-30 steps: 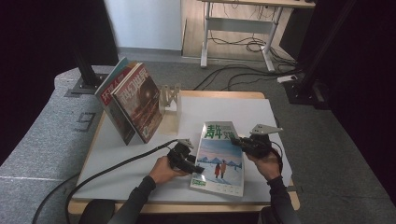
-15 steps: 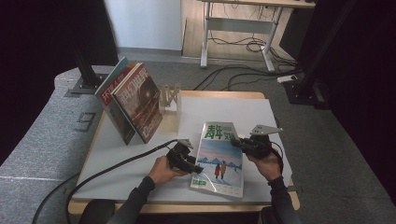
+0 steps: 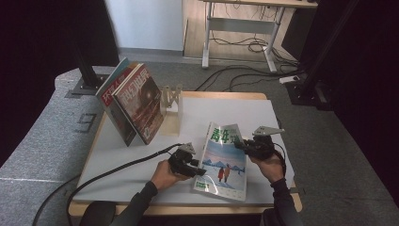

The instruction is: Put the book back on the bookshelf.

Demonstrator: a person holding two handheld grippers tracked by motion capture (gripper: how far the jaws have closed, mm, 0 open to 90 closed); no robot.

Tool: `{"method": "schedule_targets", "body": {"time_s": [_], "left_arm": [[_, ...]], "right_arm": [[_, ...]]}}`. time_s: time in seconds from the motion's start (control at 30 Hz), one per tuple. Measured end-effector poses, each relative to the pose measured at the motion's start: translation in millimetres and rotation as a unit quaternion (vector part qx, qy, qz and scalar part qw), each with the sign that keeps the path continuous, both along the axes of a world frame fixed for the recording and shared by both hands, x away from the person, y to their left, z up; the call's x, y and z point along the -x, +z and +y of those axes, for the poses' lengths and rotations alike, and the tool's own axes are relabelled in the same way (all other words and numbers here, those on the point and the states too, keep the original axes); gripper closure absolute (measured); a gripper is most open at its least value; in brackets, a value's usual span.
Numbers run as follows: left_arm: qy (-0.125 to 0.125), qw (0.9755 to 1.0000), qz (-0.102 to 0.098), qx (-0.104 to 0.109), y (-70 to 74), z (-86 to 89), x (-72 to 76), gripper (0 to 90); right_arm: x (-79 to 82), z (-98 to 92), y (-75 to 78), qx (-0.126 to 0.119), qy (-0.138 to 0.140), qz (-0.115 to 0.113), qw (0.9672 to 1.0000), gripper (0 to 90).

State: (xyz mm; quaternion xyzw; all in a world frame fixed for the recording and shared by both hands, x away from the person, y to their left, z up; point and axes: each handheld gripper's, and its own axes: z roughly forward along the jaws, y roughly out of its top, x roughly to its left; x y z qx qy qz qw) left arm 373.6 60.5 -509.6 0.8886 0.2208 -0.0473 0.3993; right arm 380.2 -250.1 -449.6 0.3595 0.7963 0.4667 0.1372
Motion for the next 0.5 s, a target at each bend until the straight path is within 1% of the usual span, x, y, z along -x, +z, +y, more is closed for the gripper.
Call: {"method": "schedule_targets", "body": {"time_s": [0.23,0.37,0.47,0.5], "left_arm": [[-0.003,1.0000,-0.006,0.002,1.2,0.0,1.8,52.1],[-0.003,0.9999,-0.009,0.004,2.4,0.2,2.7,52.1],[0.001,0.9998,-0.021,0.004,5.1,1.1,3.6,52.3],[0.004,0.9996,-0.028,0.003,6.9,1.6,3.9,52.3]], "right_arm": [[1.7,-1.1,2.0,-0.004,-0.004,-0.007,1.0000,78.7],[2.6,1.6,5.9,-0.005,-0.004,-0.017,0.9998,79.1],[2.8,3.4,9.1,-0.005,-0.003,-0.024,0.9997,79.6],[2.7,3.9,10.0,-0.007,-0.004,-0.027,0.9996,79.9]]}}
